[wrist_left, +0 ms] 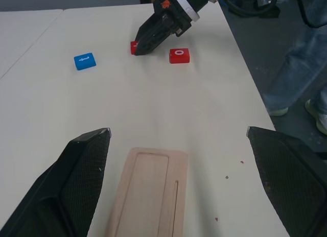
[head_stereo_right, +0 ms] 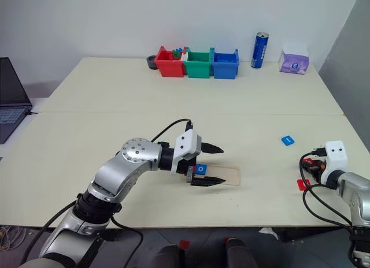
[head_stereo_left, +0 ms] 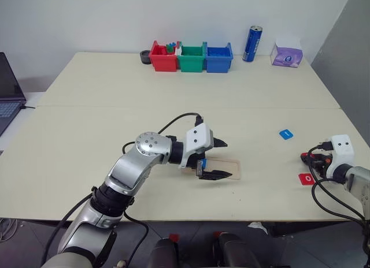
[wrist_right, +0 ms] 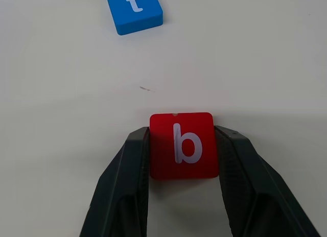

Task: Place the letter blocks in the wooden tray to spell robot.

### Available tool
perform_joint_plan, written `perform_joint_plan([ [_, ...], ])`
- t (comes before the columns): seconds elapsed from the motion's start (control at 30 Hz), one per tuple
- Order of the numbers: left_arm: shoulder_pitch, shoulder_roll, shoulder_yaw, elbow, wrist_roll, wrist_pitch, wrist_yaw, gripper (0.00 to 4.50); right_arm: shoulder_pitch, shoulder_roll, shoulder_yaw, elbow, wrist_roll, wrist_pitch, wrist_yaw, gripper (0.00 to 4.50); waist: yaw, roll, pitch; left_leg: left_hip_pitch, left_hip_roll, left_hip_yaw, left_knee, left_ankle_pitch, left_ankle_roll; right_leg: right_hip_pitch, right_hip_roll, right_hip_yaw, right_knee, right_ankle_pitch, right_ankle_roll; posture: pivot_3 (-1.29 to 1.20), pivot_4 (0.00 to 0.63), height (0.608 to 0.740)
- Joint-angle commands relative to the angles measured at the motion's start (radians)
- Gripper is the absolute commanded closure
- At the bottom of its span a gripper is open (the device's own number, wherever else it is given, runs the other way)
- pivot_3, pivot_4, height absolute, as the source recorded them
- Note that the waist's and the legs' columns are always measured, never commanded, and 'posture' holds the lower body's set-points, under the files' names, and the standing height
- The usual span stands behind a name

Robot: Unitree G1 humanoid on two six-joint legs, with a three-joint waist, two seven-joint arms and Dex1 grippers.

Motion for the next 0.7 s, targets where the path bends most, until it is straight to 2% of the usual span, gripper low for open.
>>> perform_joint_plan([
  [0.03,0.003,0.016,0.034,-0.025,-0.017,-0.002,-0.003,0.00,0.029,-0.031,0.014,-0.126,0.001,0.025,0.014,3.04,0.000,0.000,0.000,0.000,0.000,0.000,0.000,0.000,0.000,0.000,0.000,0.000,0.000,0.000,0.000,0.00,0.150,0.740],
  [0.17,0.029,0.061,0.090,-0.015,-0.031,-0.003,-0.001,0.00,0.033,-0.017,-0.022,-0.361,0.058,0.156,-0.032,3.04,-0.005,0.003,0.002,0.000,0.000,0.000,-0.001,0.000,0.000,-0.001,0.000,0.001,0.000,0.000,0.000,0.00,0.150,0.740],
  [0.3,0.088,0.140,0.147,-0.014,-0.040,-0.036,-0.033,0.00,0.078,0.080,0.004,-0.643,0.094,0.330,-0.140,3.04,-0.003,0.004,0.001,0.000,0.002,-0.003,-0.002,0.000,0.000,-0.001,0.002,-0.001,0.000,-0.001,0.000,0.00,0.150,0.740],
  [0.37,0.119,0.177,0.165,-0.016,-0.042,-0.058,-0.057,0.00,0.108,0.197,0.053,-0.742,0.079,0.398,-0.240,3.04,-0.001,0.004,0.001,0.000,0.002,-0.003,-0.002,0.000,0.000,-0.001,0.002,-0.002,0.000,-0.003,0.004,0.00,0.150,0.740],
  [0.43,0.140,0.197,0.177,-0.021,-0.044,-0.072,-0.071,0.00,0.128,0.315,0.097,-0.789,0.037,0.431,-0.350,3.04,0.001,0.003,0.001,-0.001,0.002,-0.003,-0.002,0.000,0.000,-0.001,0.002,-0.002,0.000,-0.003,0.004,0.00,0.150,0.740],
  [0.53,0.154,0.196,0.185,-0.040,-0.056,-0.073,-0.078,0.00,0.143,0.434,0.143,-0.797,-0.031,0.425,-0.468,3.04,0.004,0.004,0.002,-0.002,0.000,-0.001,-0.001,0.000,-0.001,-0.002,-0.002,-0.002,0.000,-0.003,0.004,0.00,0.150,0.740],
  [0.7,0.171,0.189,0.171,-0.085,-0.080,-0.069,-0.085,0.00,0.169,0.545,0.217,-0.791,-0.100,0.404,-0.567,3.04,0.002,0.004,0.001,-0.003,-0.001,0.000,0.000,0.000,0.000,-0.002,-0.003,0.000,-0.002,-0.002,0.006,0.00,0.150,0.740],
])
